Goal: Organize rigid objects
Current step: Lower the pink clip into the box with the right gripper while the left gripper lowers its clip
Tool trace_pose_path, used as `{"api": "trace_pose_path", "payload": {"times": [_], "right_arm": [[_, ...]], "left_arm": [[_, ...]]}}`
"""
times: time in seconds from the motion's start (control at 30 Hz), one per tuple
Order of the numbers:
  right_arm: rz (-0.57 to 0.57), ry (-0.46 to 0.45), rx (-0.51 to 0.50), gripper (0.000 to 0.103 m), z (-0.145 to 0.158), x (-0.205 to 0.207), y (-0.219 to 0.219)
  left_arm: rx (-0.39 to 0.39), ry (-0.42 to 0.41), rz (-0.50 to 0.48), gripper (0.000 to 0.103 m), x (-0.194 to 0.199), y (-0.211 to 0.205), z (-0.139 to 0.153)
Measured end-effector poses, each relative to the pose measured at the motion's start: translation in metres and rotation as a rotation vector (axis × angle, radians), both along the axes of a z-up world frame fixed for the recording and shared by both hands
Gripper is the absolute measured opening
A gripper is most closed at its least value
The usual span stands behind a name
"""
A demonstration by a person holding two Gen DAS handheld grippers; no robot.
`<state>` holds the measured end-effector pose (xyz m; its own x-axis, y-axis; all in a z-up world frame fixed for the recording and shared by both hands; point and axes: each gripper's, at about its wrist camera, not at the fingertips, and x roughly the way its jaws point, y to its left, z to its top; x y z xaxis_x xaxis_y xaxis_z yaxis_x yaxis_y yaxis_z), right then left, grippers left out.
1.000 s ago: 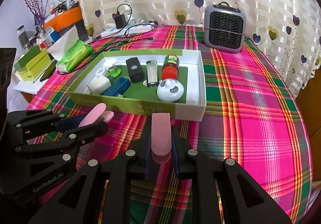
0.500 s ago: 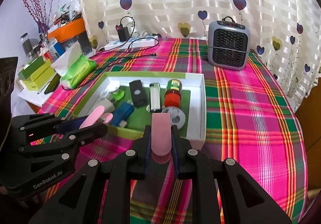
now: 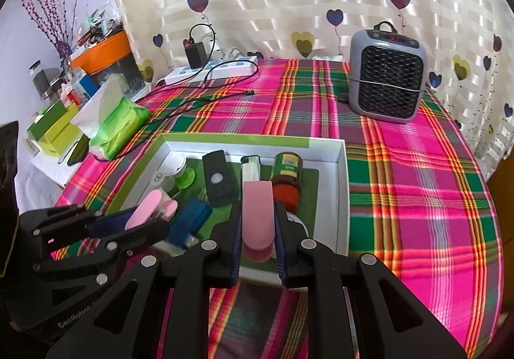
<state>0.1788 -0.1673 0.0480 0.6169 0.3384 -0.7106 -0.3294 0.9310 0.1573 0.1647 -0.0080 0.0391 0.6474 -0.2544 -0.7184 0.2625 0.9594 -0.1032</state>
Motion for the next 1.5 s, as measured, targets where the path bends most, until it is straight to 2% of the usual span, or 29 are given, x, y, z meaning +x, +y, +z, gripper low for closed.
{"api": "trace_pose_path", "payload": {"times": [0.57, 1.3, 1.5], "right_arm": [[0.038, 0.040, -0.052, 0.019, -0.019, 0.043, 0.024], [0.041, 0.062, -0.070, 0.019, -0.032, 0.055, 0.032], [0.047, 0.069, -0.067, 0.019, -0.033, 0.056, 0.032]], "left_arm": [[-0.002, 0.057, 0.025, 0.017, 0.018, 0.003, -0.019], [-0.030, 0.082, 0.040, 0.017, 0.026, 0.008, -0.024], [-0.034, 0.088, 0.055, 0.023, 0.027, 0.009, -0.025]]}}
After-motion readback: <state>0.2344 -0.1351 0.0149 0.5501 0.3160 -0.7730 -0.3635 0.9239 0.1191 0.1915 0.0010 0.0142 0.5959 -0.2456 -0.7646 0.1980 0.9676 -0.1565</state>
